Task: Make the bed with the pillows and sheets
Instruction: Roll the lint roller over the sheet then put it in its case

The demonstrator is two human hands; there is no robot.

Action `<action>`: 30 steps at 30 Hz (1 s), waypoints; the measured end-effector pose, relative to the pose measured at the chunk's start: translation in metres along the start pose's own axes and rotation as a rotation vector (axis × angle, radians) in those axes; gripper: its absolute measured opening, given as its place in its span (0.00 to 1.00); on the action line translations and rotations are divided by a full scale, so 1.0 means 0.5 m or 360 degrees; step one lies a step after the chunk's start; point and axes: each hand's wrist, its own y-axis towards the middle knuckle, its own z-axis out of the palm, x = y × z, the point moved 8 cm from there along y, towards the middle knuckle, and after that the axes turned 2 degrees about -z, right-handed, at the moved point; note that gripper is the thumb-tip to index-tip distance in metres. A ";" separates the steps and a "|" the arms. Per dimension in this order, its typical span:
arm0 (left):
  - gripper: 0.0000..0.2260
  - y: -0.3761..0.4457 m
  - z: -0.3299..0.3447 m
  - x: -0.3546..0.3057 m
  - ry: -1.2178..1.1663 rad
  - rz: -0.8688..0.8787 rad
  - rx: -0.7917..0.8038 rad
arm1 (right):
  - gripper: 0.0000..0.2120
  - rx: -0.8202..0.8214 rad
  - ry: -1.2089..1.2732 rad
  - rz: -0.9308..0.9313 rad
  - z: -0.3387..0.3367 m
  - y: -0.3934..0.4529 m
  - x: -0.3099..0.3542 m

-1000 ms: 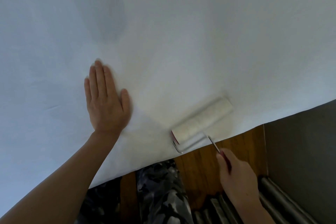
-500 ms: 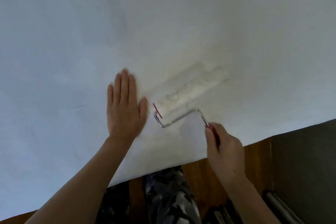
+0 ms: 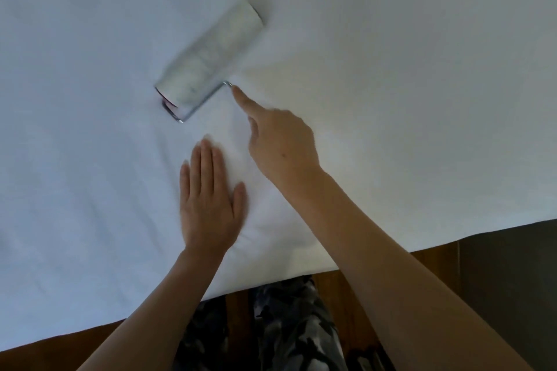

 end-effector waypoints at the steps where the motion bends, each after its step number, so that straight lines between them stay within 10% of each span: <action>1: 0.29 -0.005 0.000 0.003 0.0009 0.0018 0.0000 | 0.29 0.0007 0.0005 0.0014 0.004 -0.034 -0.022; 19: 0.26 -0.054 -0.002 0.018 -0.0032 0.0203 0.0048 | 0.40 0.0552 -0.0154 0.0783 0.007 -0.640 -0.330; 23: 0.26 -0.056 0.000 0.016 -0.0027 0.0239 0.0067 | 0.48 0.0456 0.0104 0.0860 -0.006 -0.711 -0.325; 30: 0.27 -0.094 0.012 0.006 -0.0053 0.0461 0.0146 | 0.29 -0.0122 0.0173 0.0390 -0.031 -0.438 -0.196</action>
